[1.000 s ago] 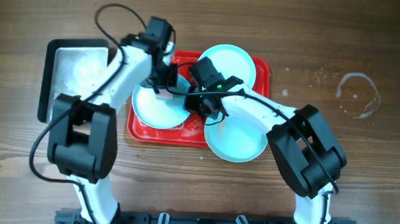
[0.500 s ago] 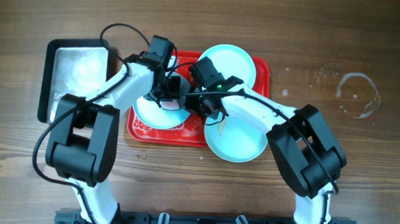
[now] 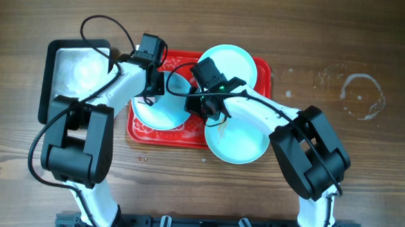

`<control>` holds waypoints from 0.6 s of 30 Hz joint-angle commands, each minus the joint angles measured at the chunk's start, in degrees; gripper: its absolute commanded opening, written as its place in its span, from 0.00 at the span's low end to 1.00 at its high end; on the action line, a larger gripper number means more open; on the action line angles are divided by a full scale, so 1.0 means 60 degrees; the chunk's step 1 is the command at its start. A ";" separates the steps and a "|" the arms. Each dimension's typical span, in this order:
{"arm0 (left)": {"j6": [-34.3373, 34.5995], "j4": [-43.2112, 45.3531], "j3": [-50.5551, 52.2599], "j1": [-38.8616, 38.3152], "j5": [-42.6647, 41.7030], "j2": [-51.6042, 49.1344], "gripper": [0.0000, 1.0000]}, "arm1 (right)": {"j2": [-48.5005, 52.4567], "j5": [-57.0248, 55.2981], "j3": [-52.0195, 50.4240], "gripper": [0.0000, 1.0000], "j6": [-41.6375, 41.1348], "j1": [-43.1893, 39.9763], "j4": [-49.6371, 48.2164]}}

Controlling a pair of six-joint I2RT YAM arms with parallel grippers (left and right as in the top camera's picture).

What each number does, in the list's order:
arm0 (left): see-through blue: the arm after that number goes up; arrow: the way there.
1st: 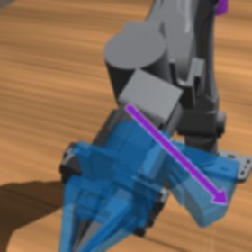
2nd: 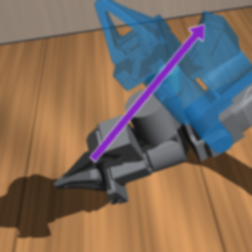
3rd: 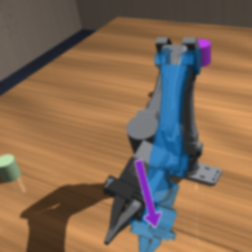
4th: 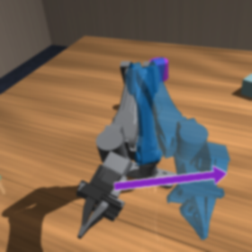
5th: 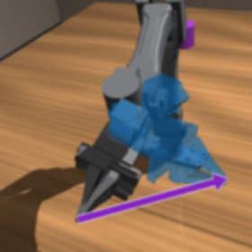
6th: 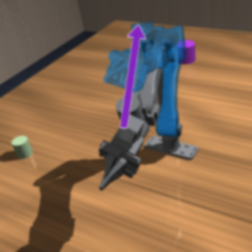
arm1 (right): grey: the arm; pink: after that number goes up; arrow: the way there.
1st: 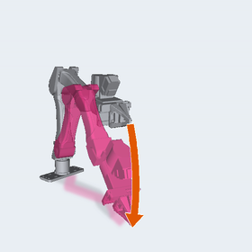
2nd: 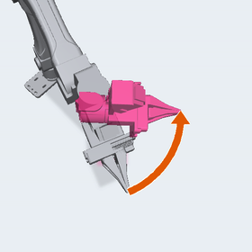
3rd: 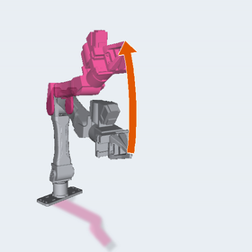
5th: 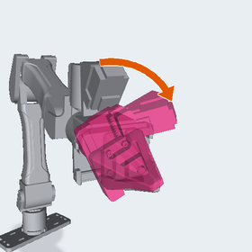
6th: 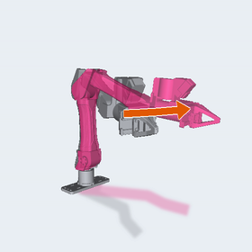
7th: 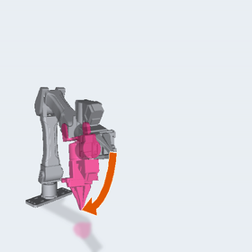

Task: Clean dirty plates on tray and stack at the side
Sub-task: 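Scrub the tilted left plate with the sponge in the left gripper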

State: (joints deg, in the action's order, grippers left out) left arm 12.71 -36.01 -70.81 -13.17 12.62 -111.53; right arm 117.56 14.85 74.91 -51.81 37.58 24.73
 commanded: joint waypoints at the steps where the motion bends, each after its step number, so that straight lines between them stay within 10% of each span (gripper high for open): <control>1: -0.0076 -0.0102 0.0426 0.0182 0.1698 -0.0488 0.04 | -0.0193 0.0007 -0.0025 0.04 0.0627 0.0011 0.0237; 18: 0.1330 -0.0066 0.0426 -0.0659 0.1585 -0.0484 0.04 | -0.3195 -0.2339 -0.0029 0.04 0.1257 0.0011 0.1526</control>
State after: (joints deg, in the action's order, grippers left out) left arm 18.00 -35.90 -70.06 -16.95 22.50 -111.96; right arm 96.51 1.85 74.87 -42.98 37.58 33.63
